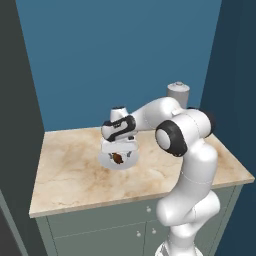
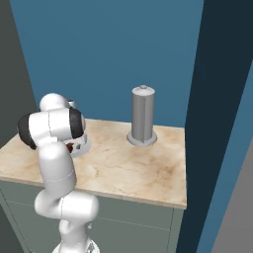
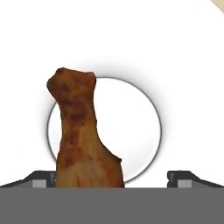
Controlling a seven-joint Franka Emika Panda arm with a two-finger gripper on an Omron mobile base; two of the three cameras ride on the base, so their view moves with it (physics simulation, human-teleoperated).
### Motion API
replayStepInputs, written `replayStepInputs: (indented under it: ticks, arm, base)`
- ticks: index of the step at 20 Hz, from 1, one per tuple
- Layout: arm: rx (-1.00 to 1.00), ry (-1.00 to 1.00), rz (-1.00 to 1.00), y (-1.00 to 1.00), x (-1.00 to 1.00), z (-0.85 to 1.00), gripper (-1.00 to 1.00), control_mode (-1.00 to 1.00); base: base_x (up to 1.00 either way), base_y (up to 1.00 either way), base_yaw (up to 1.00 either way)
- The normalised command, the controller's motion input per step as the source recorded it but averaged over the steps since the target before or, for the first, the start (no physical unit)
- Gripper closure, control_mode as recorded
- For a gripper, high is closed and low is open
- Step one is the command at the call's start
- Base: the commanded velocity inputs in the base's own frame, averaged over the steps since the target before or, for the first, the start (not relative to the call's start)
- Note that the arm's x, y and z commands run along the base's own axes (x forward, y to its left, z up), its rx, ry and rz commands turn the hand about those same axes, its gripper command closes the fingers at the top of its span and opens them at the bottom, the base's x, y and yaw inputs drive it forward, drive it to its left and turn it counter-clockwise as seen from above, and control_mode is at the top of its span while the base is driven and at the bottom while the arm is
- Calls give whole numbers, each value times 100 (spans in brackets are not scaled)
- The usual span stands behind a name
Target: Place the chicken drumstick on the counter behind the older chicken drumstick on the same shelf of the fridge to maintain FIFO order. Close the fridge door when finished.
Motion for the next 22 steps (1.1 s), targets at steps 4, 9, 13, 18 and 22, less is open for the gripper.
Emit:
replayStepInputs:
  ticks: [4,9,13,18,22]
  arm:
    - [0,0,0,1,0,-8,-100,-100]
    - [0,0,0,15,0,-18,-100,-100]
    - [-2,0,0,23,0,-25,100,-100]
    - [-2,0,0,11,-9,-22,100,-100]
    - [-1,5,0,4,-5,-9,100,-100]
  base:
    - [0,0,0]
    - [0,0,0]
    - [0,0,0]
    - [0,0,0]
    - [0,0,0]
